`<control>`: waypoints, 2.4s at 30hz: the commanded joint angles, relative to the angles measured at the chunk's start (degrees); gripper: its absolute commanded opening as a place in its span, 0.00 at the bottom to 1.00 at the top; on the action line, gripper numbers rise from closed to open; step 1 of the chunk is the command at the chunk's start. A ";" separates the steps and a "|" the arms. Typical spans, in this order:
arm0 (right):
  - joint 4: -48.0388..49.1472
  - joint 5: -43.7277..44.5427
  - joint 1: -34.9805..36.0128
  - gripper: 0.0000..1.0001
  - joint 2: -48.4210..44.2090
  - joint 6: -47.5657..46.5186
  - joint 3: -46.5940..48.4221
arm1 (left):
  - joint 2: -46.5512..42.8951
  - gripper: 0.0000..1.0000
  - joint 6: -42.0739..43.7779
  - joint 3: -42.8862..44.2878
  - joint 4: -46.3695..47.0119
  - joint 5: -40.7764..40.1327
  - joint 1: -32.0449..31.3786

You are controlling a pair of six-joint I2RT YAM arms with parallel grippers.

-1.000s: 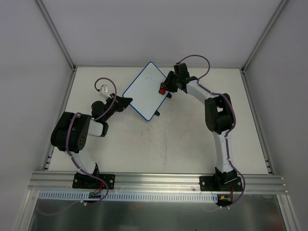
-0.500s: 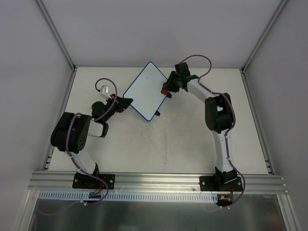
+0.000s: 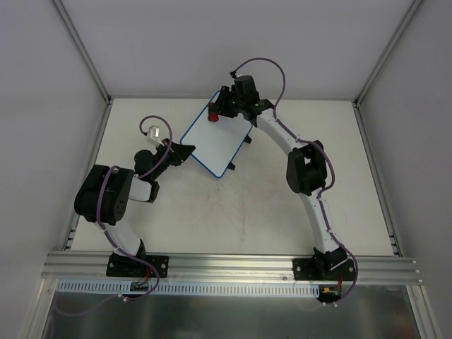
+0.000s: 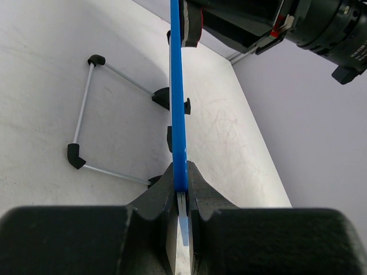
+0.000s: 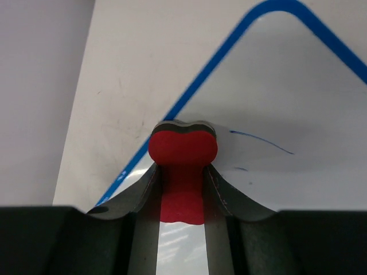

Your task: Erase the whiteboard

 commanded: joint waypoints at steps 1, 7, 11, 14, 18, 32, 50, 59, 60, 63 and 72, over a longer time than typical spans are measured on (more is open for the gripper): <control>1.28 -4.72 1.24 0.00 1.82 -2.81 4.47 | -0.78 0.00 1.23 -1.12 19.23 5.60 -1.44; 1.11 -1.49 1.69 0.00 1.12 -3.87 2.71 | -0.87 0.00 1.32 -1.20 19.23 5.78 -1.44; -0.56 0.89 0.72 0.00 1.20 -2.64 2.45 | -0.96 0.00 1.50 -1.21 19.23 5.78 -1.53; -2.32 2.65 -0.24 0.00 1.64 -1.24 2.18 | -1.05 0.00 1.58 -1.29 19.23 5.78 -1.44; -6.53 5.72 -1.30 0.00 2.26 0.70 2.10 | -1.05 0.00 1.67 -1.29 19.23 5.86 -1.53; -13.66 12.15 -4.73 0.00 1.90 5.71 -1.95 | -1.22 0.00 1.85 -1.47 19.23 5.86 -1.44; -11.46 9.43 1.15 0.00 1.03 -4.65 6.83 | -1.40 0.00 2.81 -1.29 19.23 6.13 -2.06; -11.20 8.20 3.79 0.00 0.32 -9.31 7.81 | -2.10 0.00 4.83 -1.29 19.14 6.30 -3.11; -11.29 8.37 4.23 0.00 0.32 -9.67 7.72 | -2.10 0.00 5.10 -1.29 19.23 6.39 -3.20; -11.20 9.07 4.67 0.00 0.15 -10.46 7.72 | -2.10 0.00 5.45 -1.12 19.23 6.65 -3.37; -11.02 6.26 6.78 0.00 -1.96 -14.41 5.70 | -1.93 0.00 5.71 -0.85 19.23 6.74 -3.46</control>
